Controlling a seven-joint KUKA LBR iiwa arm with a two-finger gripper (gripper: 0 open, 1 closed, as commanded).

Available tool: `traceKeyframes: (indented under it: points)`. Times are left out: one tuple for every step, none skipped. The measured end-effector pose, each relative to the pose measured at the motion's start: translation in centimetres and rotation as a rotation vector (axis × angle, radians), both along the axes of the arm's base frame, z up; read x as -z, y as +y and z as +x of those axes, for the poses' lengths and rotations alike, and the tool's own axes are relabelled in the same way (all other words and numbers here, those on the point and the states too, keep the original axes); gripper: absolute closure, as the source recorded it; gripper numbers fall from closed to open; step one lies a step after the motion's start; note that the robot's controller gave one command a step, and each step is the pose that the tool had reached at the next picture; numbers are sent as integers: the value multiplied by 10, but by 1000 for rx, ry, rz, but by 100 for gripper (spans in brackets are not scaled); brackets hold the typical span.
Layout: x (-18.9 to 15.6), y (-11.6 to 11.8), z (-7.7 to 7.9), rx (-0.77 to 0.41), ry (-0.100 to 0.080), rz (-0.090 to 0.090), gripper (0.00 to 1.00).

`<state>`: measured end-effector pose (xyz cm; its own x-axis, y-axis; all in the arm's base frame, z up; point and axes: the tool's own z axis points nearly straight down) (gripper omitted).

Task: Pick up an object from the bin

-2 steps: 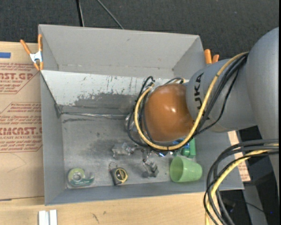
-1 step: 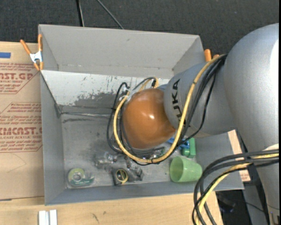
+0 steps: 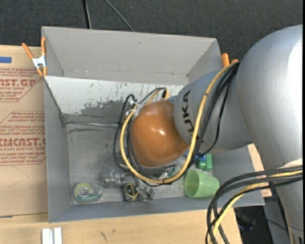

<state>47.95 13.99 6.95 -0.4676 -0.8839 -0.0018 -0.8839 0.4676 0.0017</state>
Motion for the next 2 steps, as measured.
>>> traceKeyframes:
  points:
    - [0, 0, 0, 3, 1, 0, 100]
    - [-165, -14, 27, -314, -9, 0, 100]
